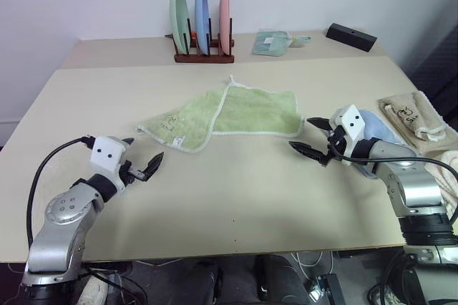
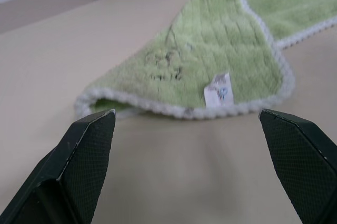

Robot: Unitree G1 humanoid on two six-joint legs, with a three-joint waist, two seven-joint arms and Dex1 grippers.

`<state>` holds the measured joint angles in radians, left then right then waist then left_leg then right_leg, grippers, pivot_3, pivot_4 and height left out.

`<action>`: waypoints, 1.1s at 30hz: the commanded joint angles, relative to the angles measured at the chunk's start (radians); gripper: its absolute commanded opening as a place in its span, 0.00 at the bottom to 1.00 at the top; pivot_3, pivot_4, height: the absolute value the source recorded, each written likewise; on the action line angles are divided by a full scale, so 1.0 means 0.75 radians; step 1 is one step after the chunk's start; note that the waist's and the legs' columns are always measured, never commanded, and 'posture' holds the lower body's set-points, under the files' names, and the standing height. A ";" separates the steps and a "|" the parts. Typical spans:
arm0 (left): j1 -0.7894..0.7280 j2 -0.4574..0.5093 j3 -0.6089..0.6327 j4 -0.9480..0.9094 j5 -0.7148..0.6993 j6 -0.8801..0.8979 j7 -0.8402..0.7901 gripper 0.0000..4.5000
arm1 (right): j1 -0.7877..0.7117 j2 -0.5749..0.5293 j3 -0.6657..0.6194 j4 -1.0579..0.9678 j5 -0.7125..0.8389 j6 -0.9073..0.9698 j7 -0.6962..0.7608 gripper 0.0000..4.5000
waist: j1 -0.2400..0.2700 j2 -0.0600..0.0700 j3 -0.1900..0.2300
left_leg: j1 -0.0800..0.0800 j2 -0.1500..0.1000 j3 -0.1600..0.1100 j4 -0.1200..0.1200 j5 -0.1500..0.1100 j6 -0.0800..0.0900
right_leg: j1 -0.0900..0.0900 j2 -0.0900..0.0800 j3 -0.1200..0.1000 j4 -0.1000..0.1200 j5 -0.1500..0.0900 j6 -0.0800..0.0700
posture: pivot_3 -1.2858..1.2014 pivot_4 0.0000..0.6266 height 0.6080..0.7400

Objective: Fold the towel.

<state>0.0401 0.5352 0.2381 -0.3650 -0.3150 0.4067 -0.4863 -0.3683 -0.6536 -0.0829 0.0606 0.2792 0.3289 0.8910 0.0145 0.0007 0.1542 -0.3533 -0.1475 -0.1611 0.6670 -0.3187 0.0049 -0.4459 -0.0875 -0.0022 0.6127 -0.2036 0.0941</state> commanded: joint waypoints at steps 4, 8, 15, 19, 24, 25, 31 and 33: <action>-0.007 -0.008 0.001 -0.036 0.008 -0.019 0.017 0.99 | -0.027 0.010 0.006 -0.041 0.004 -0.021 -0.008 1.00 | 0.000 0.000 0.000 | 0.000 0.000 0.000 0.000 0.000 0.000 | 0.000 0.000 0.000 0.000 0.000 0.000 | 0.52 0.24 1.00; -0.008 0.005 0.007 -0.039 0.005 -0.018 0.013 0.99 | -0.034 0.025 0.017 -0.047 0.007 -0.022 -0.019 1.00 | 0.000 0.000 0.000 | 0.000 0.000 0.000 0.000 0.000 0.000 | 0.000 0.000 0.000 0.000 0.000 0.000 | 0.52 0.24 1.00; 0.015 0.037 0.037 -0.046 -0.008 -0.018 -0.010 0.99 | -0.015 0.077 0.046 -0.079 0.008 -0.025 -0.059 1.00 | -0.001 0.000 0.000 | 0.000 0.000 0.000 0.000 0.000 0.000 | 0.000 0.000 0.000 0.000 0.000 0.000 | 0.52 0.24 1.00; 0.043 0.057 -0.004 -0.044 0.019 -0.037 -0.045 0.99 | -0.013 0.114 0.063 -0.077 0.010 -0.022 -0.076 1.00 | -0.001 0.000 0.000 | 0.000 0.000 0.000 0.000 0.000 0.000 | 0.000 0.000 0.000 0.000 0.000 0.000 | 0.52 0.24 1.00; -0.004 0.072 -0.022 -0.037 -0.003 -0.013 -0.078 0.99 | -0.019 0.130 0.065 -0.141 0.078 0.066 -0.062 1.00 | 0.002 0.001 0.000 | 0.000 0.000 0.000 0.000 0.000 0.000 | 0.000 0.000 0.000 0.000 0.000 0.000 | 0.52 0.24 1.00; -0.019 0.073 -0.048 -0.024 0.009 -0.010 -0.085 0.99 | -0.013 0.130 0.067 -0.134 0.081 0.066 -0.057 1.00 | 0.003 0.001 0.000 | 0.000 0.000 0.000 0.000 0.000 0.000 | 0.000 0.000 0.000 0.000 0.000 0.000 | 0.52 0.24 1.00; -0.187 0.138 -0.263 -0.004 0.120 0.035 -0.154 0.99 | 0.003 0.165 0.094 -0.158 0.048 0.053 -0.124 1.00 | 0.001 0.000 0.000 | 0.000 0.000 0.000 0.000 0.000 0.000 | 0.000 0.000 0.000 0.000 0.000 0.000 | 0.52 0.24 1.00; -0.297 0.137 -0.356 0.043 0.172 0.080 -0.152 0.99 | -0.001 0.175 0.106 -0.142 0.031 0.034 -0.134 1.00 | 0.000 0.001 0.000 | 0.000 0.000 0.000 0.000 0.000 0.000 | 0.000 0.000 0.000 0.000 0.000 0.000 | 0.52 0.24 1.00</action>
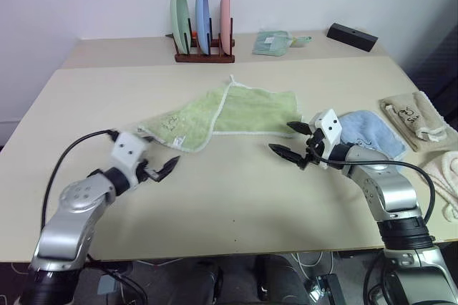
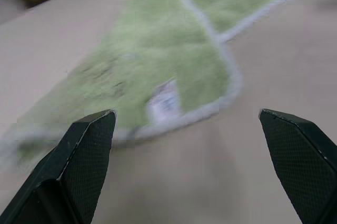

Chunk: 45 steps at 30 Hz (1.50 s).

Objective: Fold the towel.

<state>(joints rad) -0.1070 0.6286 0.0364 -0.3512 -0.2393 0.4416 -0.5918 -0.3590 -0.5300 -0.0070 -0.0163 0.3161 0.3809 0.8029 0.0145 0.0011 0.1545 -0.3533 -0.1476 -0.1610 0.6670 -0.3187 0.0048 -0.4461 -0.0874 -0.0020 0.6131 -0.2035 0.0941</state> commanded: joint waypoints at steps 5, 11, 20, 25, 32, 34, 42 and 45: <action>-0.335 -0.043 -0.298 0.204 0.218 0.152 0.009 0.99 | -0.054 0.051 0.031 0.012 -0.047 -0.076 -0.045 1.00 | -0.005 0.000 0.000 | 0.000 0.000 0.000 0.000 0.000 0.000 | 0.000 0.000 0.000 0.000 0.000 0.000 | 0.52 0.24 1.00; -0.415 -0.118 -0.352 0.289 0.273 0.258 0.048 0.99 | -0.065 0.062 0.024 0.021 -0.056 -0.095 -0.066 1.00 | -0.004 0.000 0.000 | -0.002 0.000 0.000 0.000 0.000 0.000 | -0.003 0.001 0.001 0.001 0.000 0.000 | 0.52 0.24 1.00; -0.471 -0.225 -0.324 0.434 0.263 0.303 0.058 0.99 | -0.063 0.055 0.022 -0.005 -0.052 -0.086 -0.083 1.00 | 0.002 0.000 0.000 | 0.000 0.000 0.000 0.001 0.000 0.000 | 0.000 0.000 0.001 0.001 0.000 0.000 | 0.52 0.24 1.00; -0.477 -0.238 -0.306 0.451 0.272 0.255 0.062 0.49 | -0.054 0.049 0.022 -0.025 -0.049 -0.078 -0.088 1.00 | -0.001 0.000 0.000 | 0.001 0.000 0.000 0.001 0.001 -0.001 | 0.000 0.000 0.001 0.001 0.000 0.000 | 0.52 0.24 1.00; -0.462 -0.236 -0.284 0.435 0.282 0.188 0.091 0.01 | -0.037 0.046 0.025 -0.058 -0.046 -0.061 -0.098 1.00 | -0.002 0.000 0.000 | 0.000 0.000 0.000 0.001 0.001 -0.001 | -0.001 0.001 0.001 0.001 0.000 0.000 | 0.52 0.24 1.00; -0.462 -0.229 -0.278 0.433 0.286 0.172 0.097 0.01 | -0.042 0.044 0.024 -0.056 -0.047 -0.058 -0.096 1.00 | -0.002 0.000 0.000 | 0.000 0.000 0.000 0.001 0.001 -0.001 | -0.001 0.001 0.001 0.001 0.000 0.000 | 0.52 0.24 1.00; -0.321 -0.081 -0.221 0.156 0.292 0.040 0.038 0.01 | -0.044 0.024 0.019 -0.069 -0.048 -0.048 -0.089 1.00 | -0.003 0.000 0.000 | -0.002 0.000 0.001 0.000 0.001 -0.001 | -0.004 0.001 0.001 0.001 0.000 0.000 | 0.52 0.24 1.00; -0.057 -0.007 -0.050 -0.131 0.171 0.062 -0.044 0.01 | -0.068 -0.005 0.004 -0.073 -0.049 -0.049 -0.081 1.00 | -0.004 0.000 0.000 | -0.003 0.000 0.001 0.000 0.001 -0.001 | -0.004 0.001 0.002 0.001 0.000 0.000 | 0.52 0.24 1.00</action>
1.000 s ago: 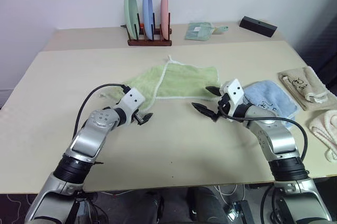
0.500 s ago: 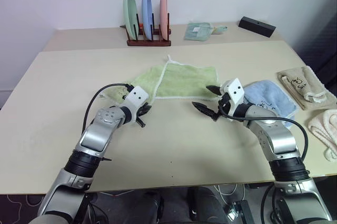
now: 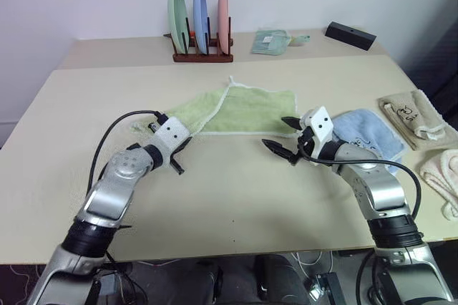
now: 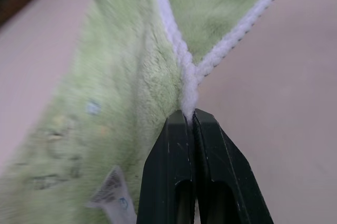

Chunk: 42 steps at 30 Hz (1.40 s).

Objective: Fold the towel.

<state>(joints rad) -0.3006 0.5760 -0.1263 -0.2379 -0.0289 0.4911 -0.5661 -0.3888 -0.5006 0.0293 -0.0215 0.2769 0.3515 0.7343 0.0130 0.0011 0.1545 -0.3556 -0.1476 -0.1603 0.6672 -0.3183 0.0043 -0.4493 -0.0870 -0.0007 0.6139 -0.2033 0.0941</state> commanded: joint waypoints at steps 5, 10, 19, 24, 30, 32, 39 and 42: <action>0.614 0.133 0.428 -0.491 -0.271 0.038 -0.186 0.01 | -0.128 -0.099 -0.042 0.018 -0.028 -0.061 0.042 1.00 | -0.003 0.001 0.001 | 0.001 0.001 0.009 -0.003 -0.001 0.002 | -0.004 0.001 0.007 0.000 0.000 0.000 | 0.52 0.24 1.00; 0.819 0.154 0.596 -0.436 -0.250 -0.021 -0.177 0.01 | -0.271 -0.154 0.049 0.254 -0.203 -0.245 0.073 1.00 | 0.005 0.001 0.001 | 0.004 0.003 0.012 -0.003 -0.001 0.002 | 0.000 0.002 0.007 0.000 0.001 -0.002 | 0.52 0.24 1.00; 0.870 0.141 0.674 -0.318 -0.236 -0.126 -0.148 0.01 | -0.557 -0.213 0.310 0.867 -0.682 -0.906 -0.048 1.00 | -0.004 0.000 0.001 | 0.004 0.005 0.022 -0.003 -0.002 0.004 | -0.004 0.005 0.016 0.000 0.001 -0.002 | 0.52 0.24 1.00; 0.855 0.134 0.642 -0.298 -0.225 -0.155 -0.140 0.01 | -0.675 -0.216 0.403 1.089 -0.869 -1.170 -0.187 1.00 | -0.006 0.000 0.001 | 0.003 0.006 0.026 -0.004 -0.002 0.004 | -0.007 0.007 0.020 0.001 0.002 -0.002 | 0.52 0.24 1.00; 0.848 0.132 0.617 -0.280 -0.220 -0.179 -0.133 0.01 | -0.753 -0.206 0.451 1.221 -0.971 -1.372 -0.283 1.00 | -0.009 0.000 0.001 | 0.002 0.007 0.028 -0.004 -0.002 0.004 | -0.011 0.008 0.022 0.002 0.002 -0.002 | 0.52 0.24 1.00; 0.853 0.132 0.615 -0.273 -0.219 -0.188 -0.132 0.00 | -0.759 -0.215 0.459 1.232 -0.991 -1.420 -0.300 0.81 | -0.010 0.000 0.001 | 0.002 0.007 0.028 -0.004 -0.002 0.004 | -0.011 0.008 0.023 0.002 0.002 -0.002 | 0.52 0.24 1.00; 0.852 0.138 0.625 -0.238 -0.215 -0.215 -0.134 0.00 | -0.740 -0.251 0.446 1.196 -1.013 -1.482 -0.307 0.04 | -0.010 0.000 0.001 | 0.002 0.007 0.029 -0.004 -0.002 0.004 | -0.011 0.009 0.023 0.002 0.002 -0.002 | 0.52 0.24 1.00; 0.782 0.137 0.642 -0.206 -0.236 -0.227 -0.121 0.00 | -0.738 -0.271 0.428 1.171 -1.001 -1.470 -0.305 0.02 | -0.007 0.000 0.001 | 0.002 0.007 0.029 -0.004 -0.002 0.004 | -0.011 0.009 0.024 0.002 0.002 -0.002 | 0.52 0.24 1.00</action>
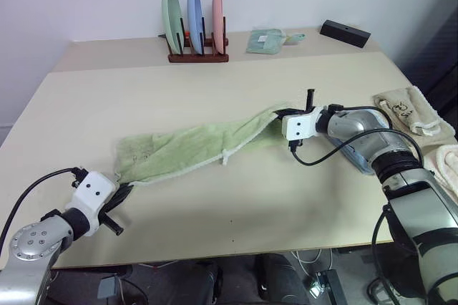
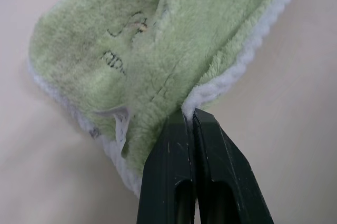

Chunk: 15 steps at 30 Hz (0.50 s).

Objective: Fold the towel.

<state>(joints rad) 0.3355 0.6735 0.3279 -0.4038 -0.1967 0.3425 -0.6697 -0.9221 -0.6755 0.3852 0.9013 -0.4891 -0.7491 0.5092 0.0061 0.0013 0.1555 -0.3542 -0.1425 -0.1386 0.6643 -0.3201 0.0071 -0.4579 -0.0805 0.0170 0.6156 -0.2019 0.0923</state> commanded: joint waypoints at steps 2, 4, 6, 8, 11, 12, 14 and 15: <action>-0.165 0.005 0.051 0.054 -0.029 -0.035 0.042 0.00 | -0.053 -0.041 -0.070 -0.066 0.032 0.022 -0.033 0.02 | 0.007 0.000 0.000 | 0.000 0.000 0.000 0.000 0.000 0.000 | 0.000 0.000 0.000 0.000 0.000 0.000 | 0.52 0.24 1.00; -0.301 0.007 0.065 0.109 -0.048 -0.043 0.069 0.00 | -0.106 -0.043 -0.090 -0.046 0.025 0.055 -0.074 0.02 | 0.007 0.000 0.000 | 0.000 0.000 0.000 0.000 0.001 -0.001 | 0.000 0.000 0.000 0.001 0.001 -0.001 | 0.52 0.24 1.00; -0.475 0.022 0.058 0.204 -0.044 -0.061 0.096 0.00 | -0.179 -0.042 -0.101 -0.007 0.016 0.088 -0.115 0.02 | 0.005 0.000 0.000 | -0.001 0.000 0.000 0.001 0.001 -0.002 | -0.001 0.000 0.000 0.001 0.001 -0.002 | 0.52 0.24 1.00; -0.714 0.041 0.026 0.359 -0.006 -0.112 0.139 0.00 | -0.282 -0.036 -0.100 0.058 -0.002 0.123 -0.182 0.02 | 0.003 0.000 0.000 | -0.001 0.000 0.000 0.001 0.001 -0.002 | -0.003 0.001 0.000 0.002 0.002 -0.002 | 0.52 0.24 1.00; -1.130 0.064 -0.022 0.680 0.073 -0.234 0.230 0.00 | -0.464 -0.031 -0.083 0.174 -0.053 0.158 -0.308 0.02 | 0.005 -0.002 0.001 | -0.003 0.001 0.000 0.001 0.002 -0.004 | -0.005 0.001 -0.001 0.003 0.002 -0.003 | 0.52 0.24 1.00; -1.264 0.080 -0.039 0.791 0.106 -0.289 0.259 0.00 | -0.526 -0.032 -0.082 0.204 -0.063 0.166 -0.341 0.02 | 0.003 -0.002 0.001 | -0.003 0.001 0.000 0.001 0.002 -0.004 | -0.006 0.001 -0.001 0.004 0.002 -0.003 | 0.52 0.24 1.00; -1.454 0.113 -0.065 0.957 0.153 -0.386 0.291 0.00 | -0.613 -0.037 -0.084 0.241 -0.070 0.165 -0.376 0.02 | -0.003 -0.002 0.001 | -0.005 0.000 0.000 0.000 0.002 -0.003 | -0.007 0.001 -0.001 0.001 0.002 -0.003 | 0.52 0.24 1.00; -1.531 0.128 -0.073 1.025 0.163 -0.423 0.293 0.00 | -0.645 -0.040 -0.086 0.253 -0.067 0.160 -0.381 0.02 | -0.010 -0.002 0.001 | -0.005 0.000 0.000 -0.001 0.002 -0.003 | -0.007 0.001 -0.001 0.000 0.002 -0.003 | 0.52 0.24 1.00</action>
<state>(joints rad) -0.7658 0.7402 0.2677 0.3055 -0.0993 0.0901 -0.4695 -1.3662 -0.6869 0.3474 1.0743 -0.5393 -0.6252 0.2507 -0.0013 -0.0005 0.1565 -0.3581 -0.1423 -0.1386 0.6625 -0.3189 0.0051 -0.4637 -0.0799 0.0163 0.6144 -0.2001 0.0905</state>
